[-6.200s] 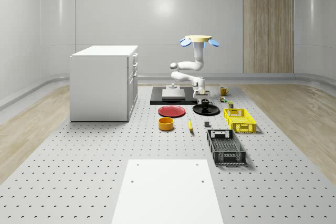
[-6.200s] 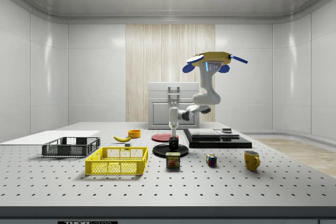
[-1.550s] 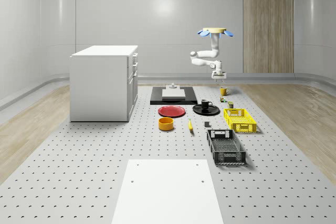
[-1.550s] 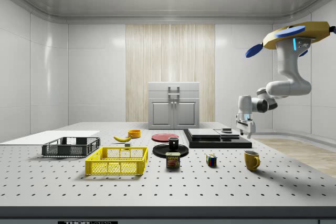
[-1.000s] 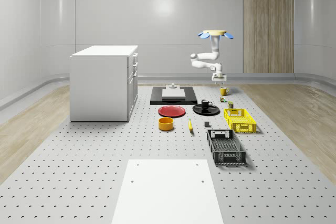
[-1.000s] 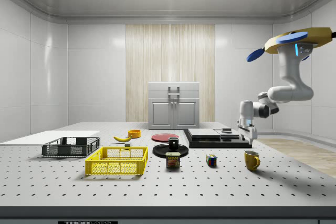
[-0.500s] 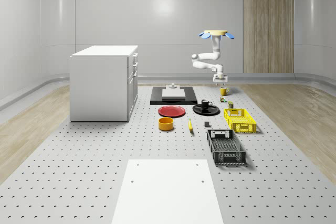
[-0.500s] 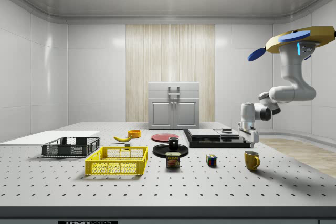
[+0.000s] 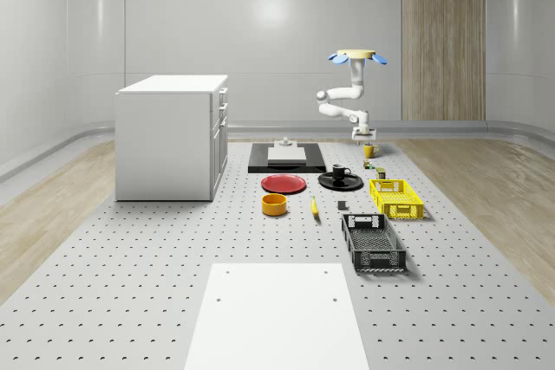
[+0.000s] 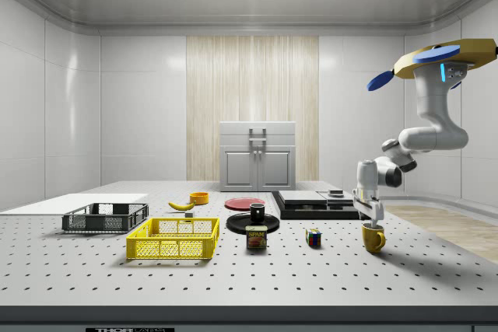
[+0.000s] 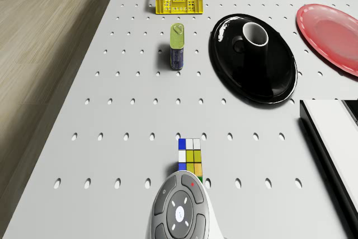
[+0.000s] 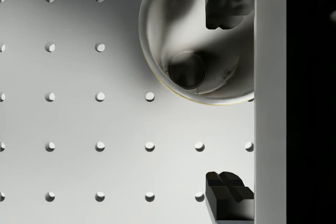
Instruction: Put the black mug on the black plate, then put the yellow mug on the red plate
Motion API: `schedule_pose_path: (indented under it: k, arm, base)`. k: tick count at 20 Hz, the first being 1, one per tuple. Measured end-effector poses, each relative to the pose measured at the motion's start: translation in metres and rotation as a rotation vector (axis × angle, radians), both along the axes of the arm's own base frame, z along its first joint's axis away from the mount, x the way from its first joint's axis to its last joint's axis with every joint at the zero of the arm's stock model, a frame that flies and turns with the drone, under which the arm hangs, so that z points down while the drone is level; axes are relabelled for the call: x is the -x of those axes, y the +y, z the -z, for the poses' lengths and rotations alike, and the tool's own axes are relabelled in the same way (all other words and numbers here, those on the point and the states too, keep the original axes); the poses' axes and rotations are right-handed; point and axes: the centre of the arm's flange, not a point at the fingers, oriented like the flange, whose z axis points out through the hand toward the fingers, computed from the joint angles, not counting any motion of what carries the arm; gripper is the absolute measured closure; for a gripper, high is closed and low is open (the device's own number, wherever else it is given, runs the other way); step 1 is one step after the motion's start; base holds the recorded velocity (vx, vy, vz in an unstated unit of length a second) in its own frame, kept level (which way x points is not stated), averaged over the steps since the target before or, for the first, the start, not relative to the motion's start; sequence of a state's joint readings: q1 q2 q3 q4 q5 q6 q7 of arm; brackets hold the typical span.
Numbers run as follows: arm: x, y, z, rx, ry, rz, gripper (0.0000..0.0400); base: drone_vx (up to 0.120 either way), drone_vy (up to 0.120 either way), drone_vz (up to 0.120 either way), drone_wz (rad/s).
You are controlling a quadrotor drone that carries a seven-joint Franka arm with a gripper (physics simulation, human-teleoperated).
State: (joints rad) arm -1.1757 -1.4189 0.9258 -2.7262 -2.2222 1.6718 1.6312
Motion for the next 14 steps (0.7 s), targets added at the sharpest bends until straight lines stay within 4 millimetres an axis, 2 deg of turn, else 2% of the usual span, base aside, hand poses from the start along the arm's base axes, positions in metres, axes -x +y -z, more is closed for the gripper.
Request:
schedule_pose_path:
  k: [6,14]
  arm:
    - [0.0,0.0,-0.015,0.0,0.0,0.0,0.0]
    - [-0.003,0.0,-0.02,0.0,0.0,0.0,0.0]
  base:
    - [0.0,0.0,0.0,0.0]
    - [0.0,0.0,0.0,0.0]
